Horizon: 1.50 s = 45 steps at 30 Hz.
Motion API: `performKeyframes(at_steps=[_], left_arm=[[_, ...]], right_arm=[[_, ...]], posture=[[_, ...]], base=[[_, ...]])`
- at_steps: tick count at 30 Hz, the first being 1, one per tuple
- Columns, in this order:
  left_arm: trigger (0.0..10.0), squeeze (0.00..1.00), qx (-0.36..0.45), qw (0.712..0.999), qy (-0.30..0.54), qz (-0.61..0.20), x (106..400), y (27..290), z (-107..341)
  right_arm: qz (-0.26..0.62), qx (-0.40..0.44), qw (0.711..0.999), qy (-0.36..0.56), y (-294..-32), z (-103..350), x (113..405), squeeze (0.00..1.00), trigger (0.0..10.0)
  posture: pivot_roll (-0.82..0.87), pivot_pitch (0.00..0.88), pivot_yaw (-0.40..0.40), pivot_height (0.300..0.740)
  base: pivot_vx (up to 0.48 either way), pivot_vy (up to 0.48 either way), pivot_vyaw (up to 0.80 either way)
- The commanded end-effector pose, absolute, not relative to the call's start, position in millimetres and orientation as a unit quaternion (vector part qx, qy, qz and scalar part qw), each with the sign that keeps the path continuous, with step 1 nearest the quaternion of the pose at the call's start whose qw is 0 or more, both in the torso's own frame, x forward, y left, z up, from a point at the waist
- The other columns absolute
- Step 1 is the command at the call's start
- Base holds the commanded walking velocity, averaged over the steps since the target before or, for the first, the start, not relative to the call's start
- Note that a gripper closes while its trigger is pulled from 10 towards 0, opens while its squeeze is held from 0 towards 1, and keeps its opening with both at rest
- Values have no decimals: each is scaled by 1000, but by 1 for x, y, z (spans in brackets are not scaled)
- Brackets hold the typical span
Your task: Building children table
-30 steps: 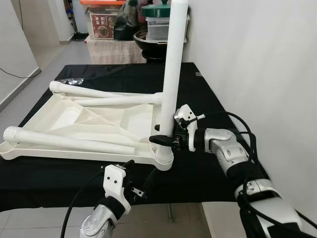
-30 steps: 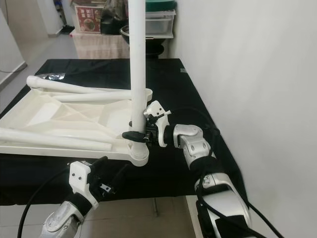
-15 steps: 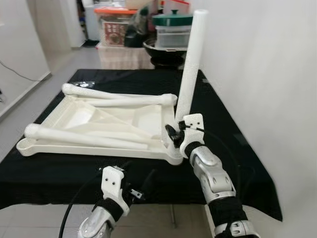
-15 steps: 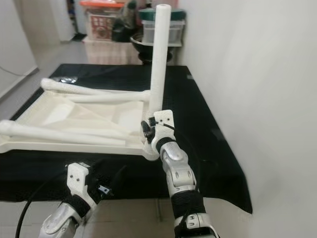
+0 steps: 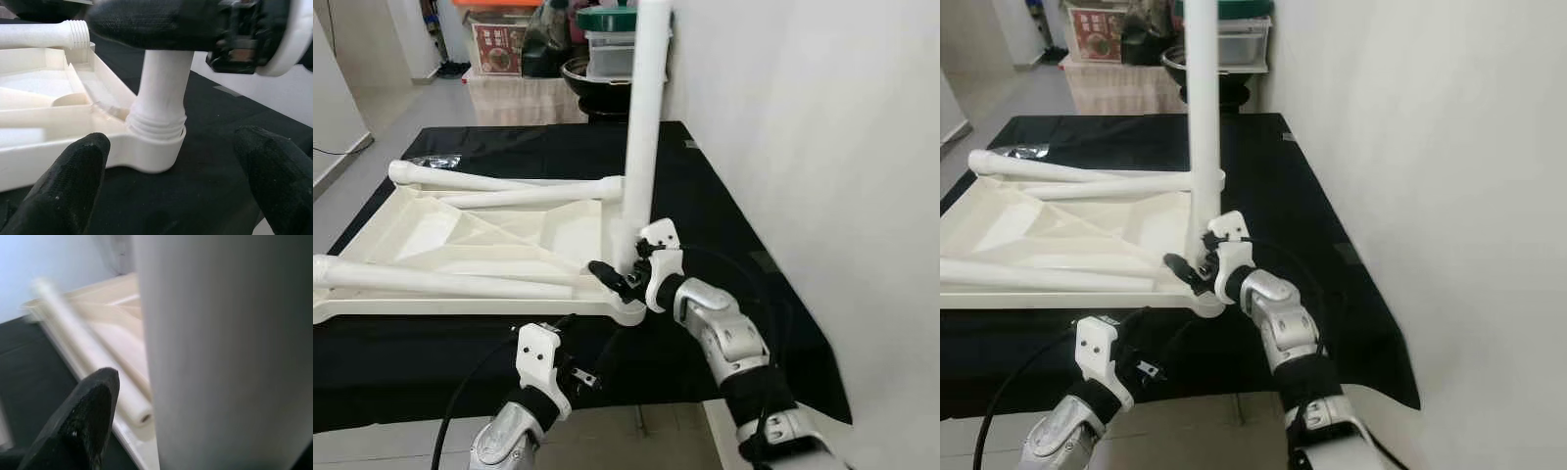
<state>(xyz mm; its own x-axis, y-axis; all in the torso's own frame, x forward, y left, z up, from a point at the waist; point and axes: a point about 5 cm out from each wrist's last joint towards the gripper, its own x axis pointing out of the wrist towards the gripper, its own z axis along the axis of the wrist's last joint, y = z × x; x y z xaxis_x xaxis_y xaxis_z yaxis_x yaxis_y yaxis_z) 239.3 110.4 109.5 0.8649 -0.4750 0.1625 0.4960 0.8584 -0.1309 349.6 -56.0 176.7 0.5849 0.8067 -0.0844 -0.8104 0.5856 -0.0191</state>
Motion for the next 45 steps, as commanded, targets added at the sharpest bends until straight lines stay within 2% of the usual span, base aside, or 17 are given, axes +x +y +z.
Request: performKeyframes(at_steps=[1,2,5,10,11,12,18,22,25,28,29,30,31,33,42,43,45], left_arm=[[10000,0,-83,963,-52,-253,239,110,105],[10000,0,-83,963,-52,-253,239,110,105],[10000,0,-82,963,-52,-253,240,111,105],[10000,0,-82,963,-52,-253,240,111,105],[10000,0,-81,963,-52,-253,240,111,105],[10000,0,-81,963,-52,-252,240,111,105],[10000,0,-82,963,-52,-252,239,110,105],[10000,0,-83,962,-51,-254,238,109,105],[10000,0,-84,962,-51,-254,237,110,106],[10000,0,-84,962,-52,-254,237,110,106],[10000,0,-84,962,-52,-253,236,110,106],[10000,0,-84,962,-52,-253,236,110,106],[10000,0,-85,962,-52,-253,235,111,107],[10000,0,-84,962,-52,-253,235,112,107],[10000,0,-83,962,-51,-253,235,113,107],[10000,0,-82,963,-51,-251,237,114,106],[10000,0,-81,964,-51,-248,238,114,106]], right_arm=[[502,-36,864,24,-46,180,344,0,10000],[534,-57,844,19,-50,182,345,0,10000],[569,-85,817,26,-61,185,352,0,10000],[590,-82,802,40,-68,187,359,0,10000],[594,-82,799,45,-69,186,359,0,7216],[598,-82,796,50,-71,185,360,0,0],[602,-79,792,56,-77,183,363,0,0],[587,-78,804,54,-85,181,365,0,0],[505,-56,860,54,-97,175,369,0,0],[462,-46,884,57,-99,169,370,0,0],[319,-5,946,53,-102,157,370,0,0],[319,-5,946,53,-102,157,370,0,0],[233,7,969,83,-103,134,355,0,0],[186,6,978,92,-99,119,338,0,0],[174,18,980,98,-92,114,332,0,0],[224,15,971,84,-78,124,340,0,10000],[263,11,963,66,-70,135,349,0,10000]], posture=[[31,49,-49,740],[32,47,-48,740],[34,45,-49,740],[41,46,-53,740],[41,46,-53,740],[45,48,-54,740],[42,54,-51,740],[36,62,-49,740],[31,71,-53,740],[29,72,-55,740],[23,74,-62,740],[23,74,-62,740],[26,78,-59,740],[21,91,-35,740],[20,70,-31,740],[42,59,-46,740],[45,57,-49,740]], base=[[0,0,0],[0,0,0],[0,0,0],[0,0,0],[0,0,0],[0,0,0],[0,0,0],[0,0,0],[0,0,0],[0,0,0],[0,0,0],[0,0,0],[0,0,0],[0,0,0],[0,0,0],[0,0,0],[0,0,0]])
